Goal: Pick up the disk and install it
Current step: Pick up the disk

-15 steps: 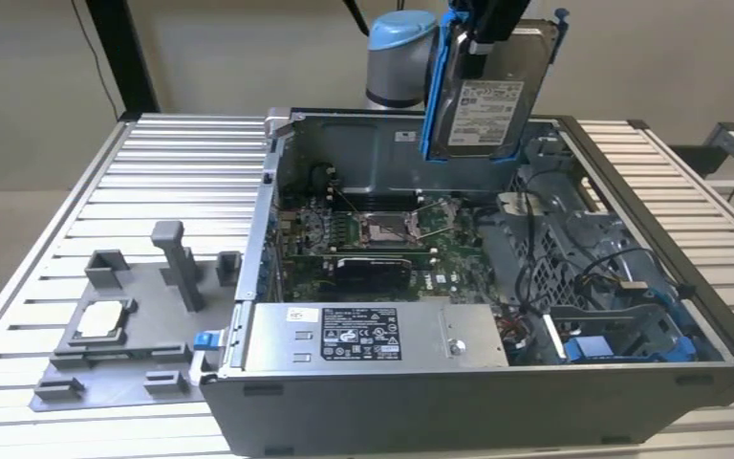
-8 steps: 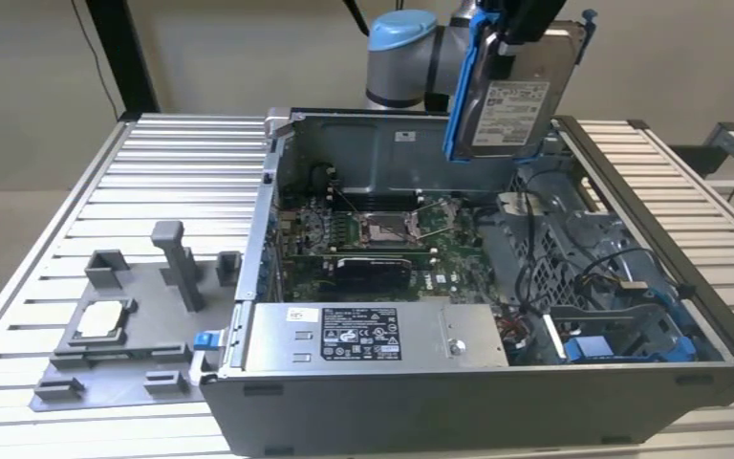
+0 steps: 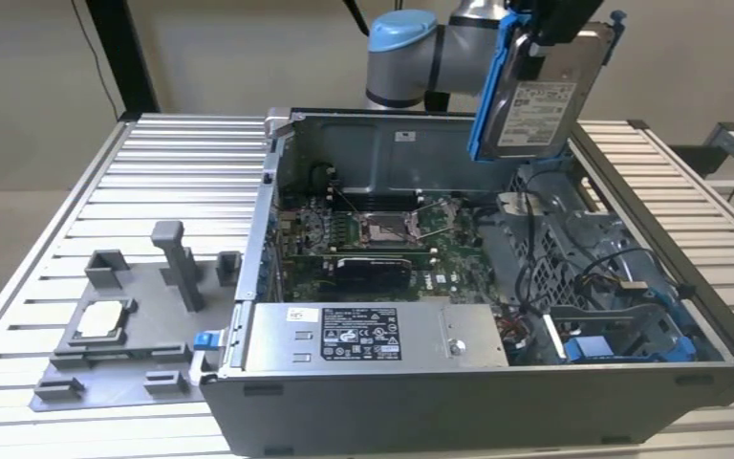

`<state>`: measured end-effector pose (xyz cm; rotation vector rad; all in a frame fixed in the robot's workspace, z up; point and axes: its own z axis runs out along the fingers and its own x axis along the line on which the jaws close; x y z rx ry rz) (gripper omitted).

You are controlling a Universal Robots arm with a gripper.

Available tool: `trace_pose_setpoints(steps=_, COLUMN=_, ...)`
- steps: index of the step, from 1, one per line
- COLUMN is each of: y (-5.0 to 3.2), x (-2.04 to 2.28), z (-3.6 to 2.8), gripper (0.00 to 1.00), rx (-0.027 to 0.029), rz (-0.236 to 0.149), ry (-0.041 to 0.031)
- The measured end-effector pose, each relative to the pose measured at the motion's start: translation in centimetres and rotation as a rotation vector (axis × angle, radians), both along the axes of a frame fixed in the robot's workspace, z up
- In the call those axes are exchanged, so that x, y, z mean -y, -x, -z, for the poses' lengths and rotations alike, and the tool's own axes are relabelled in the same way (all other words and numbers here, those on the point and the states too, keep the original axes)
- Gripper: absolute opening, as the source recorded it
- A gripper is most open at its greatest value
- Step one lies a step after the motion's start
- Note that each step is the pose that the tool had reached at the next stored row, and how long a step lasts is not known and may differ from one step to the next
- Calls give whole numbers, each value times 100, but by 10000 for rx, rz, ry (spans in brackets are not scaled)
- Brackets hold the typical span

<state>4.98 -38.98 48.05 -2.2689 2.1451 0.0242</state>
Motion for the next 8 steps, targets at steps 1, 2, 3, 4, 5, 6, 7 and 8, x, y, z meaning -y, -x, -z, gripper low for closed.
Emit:
trace_pose_setpoints(steps=1, y=-34, x=0, z=0, gripper=0, rx=0, rz=-3, ry=0)
trace_pose_setpoints(steps=2, y=-67, x=0, z=0, gripper=0, rx=0, rz=-5, ry=-1)
trace_pose_setpoints(steps=3, y=-99, x=0, z=0, gripper=0, rx=0, rz=-7, ry=-1)
trace_pose_setpoints(steps=4, y=-127, x=0, z=0, gripper=0, rx=0, rz=-8, ry=0)
trace_pose_setpoints(steps=5, y=-153, x=0, z=0, gripper=0, rx=0, rz=-9, ry=0)
trace_pose_setpoints(steps=6, y=-171, x=0, z=1, gripper=0, rx=0, rz=-10, ry=-1)
trace_pose_setpoints(steps=7, y=-179, x=-1, z=1, gripper=0, rx=0, rz=-11, ry=-1)
trace_pose_setpoints(steps=8, y=-179, x=-1, z=1, gripper=0, rx=0, rz=-10, ry=-1)
